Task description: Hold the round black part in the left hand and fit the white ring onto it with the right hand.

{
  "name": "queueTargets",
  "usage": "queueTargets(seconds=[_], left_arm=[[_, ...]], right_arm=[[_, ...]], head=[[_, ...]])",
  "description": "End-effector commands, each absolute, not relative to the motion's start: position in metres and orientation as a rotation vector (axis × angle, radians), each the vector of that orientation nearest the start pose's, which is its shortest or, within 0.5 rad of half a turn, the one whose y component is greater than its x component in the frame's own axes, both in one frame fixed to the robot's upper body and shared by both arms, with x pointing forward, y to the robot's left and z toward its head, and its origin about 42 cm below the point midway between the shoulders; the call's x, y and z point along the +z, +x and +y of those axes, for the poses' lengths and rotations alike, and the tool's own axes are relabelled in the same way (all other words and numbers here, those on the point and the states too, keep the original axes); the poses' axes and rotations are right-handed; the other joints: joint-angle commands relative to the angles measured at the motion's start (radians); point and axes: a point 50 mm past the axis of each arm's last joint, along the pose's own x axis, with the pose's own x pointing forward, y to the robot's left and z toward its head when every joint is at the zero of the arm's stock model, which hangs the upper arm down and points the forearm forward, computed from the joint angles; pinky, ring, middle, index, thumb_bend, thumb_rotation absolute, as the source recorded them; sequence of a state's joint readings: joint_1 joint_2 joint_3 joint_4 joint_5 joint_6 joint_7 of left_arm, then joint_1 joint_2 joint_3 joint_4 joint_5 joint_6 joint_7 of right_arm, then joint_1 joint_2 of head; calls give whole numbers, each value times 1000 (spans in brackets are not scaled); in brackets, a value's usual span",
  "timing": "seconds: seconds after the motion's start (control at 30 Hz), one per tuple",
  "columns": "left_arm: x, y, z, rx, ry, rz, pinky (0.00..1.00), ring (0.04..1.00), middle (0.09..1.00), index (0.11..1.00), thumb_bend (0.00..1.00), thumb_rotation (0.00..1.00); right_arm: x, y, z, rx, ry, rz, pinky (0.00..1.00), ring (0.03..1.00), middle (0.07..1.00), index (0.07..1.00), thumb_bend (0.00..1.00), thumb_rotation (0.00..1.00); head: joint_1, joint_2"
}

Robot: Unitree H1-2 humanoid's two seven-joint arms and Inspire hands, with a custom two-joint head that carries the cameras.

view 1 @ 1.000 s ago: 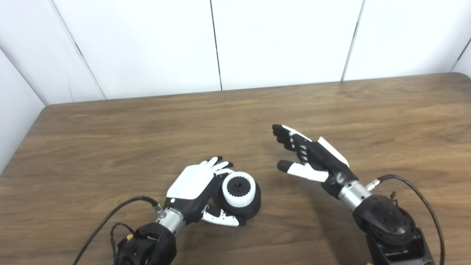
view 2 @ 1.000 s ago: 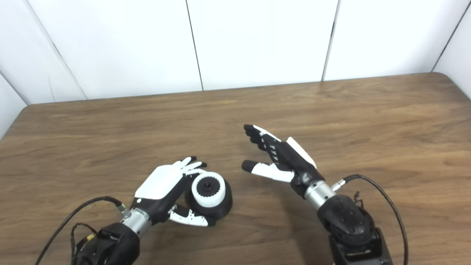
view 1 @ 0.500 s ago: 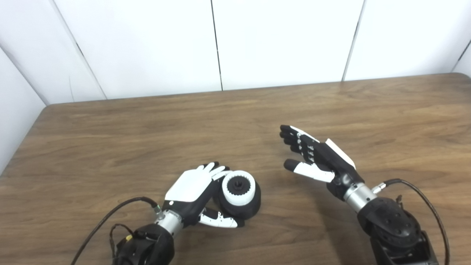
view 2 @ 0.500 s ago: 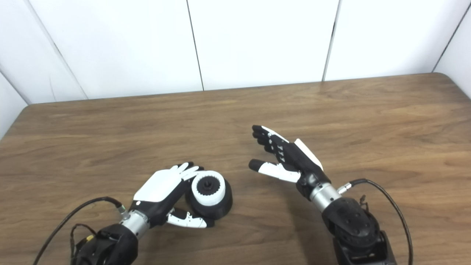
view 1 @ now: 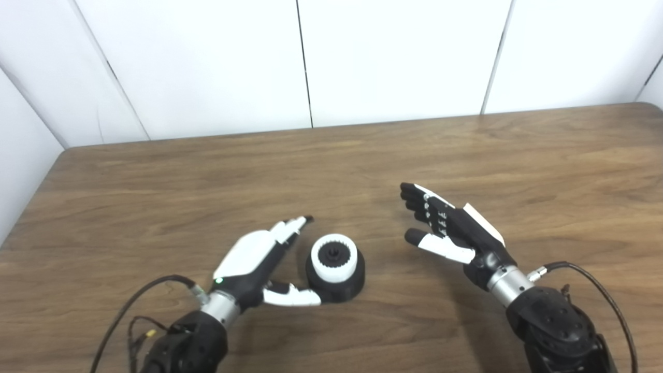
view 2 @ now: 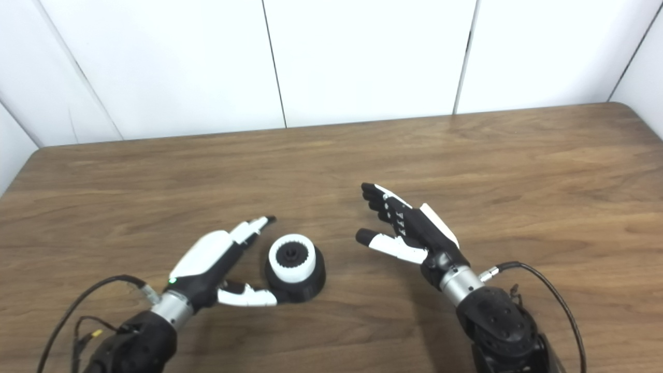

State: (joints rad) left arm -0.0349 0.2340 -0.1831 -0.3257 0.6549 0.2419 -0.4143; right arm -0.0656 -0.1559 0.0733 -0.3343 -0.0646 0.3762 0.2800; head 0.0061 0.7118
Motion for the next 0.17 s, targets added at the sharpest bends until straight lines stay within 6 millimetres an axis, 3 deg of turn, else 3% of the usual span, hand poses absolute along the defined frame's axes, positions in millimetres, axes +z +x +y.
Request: queueTargets(seconds=[0.0, 0.13], left_arm=[[163, 276, 225, -367, 819, 36, 833, 978, 1000, 1000, 1000, 573], [162, 275, 236, -296, 687, 29, 888, 971, 990, 1000, 998, 628]], right_arm=[[191, 293, -215, 328, -213, -76, 944, 936, 921, 910, 981, 614], [189, 289, -215, 317, -199, -70, 928, 930, 919, 910, 972, 622]], head=[[-1, 0], [-2, -4]])
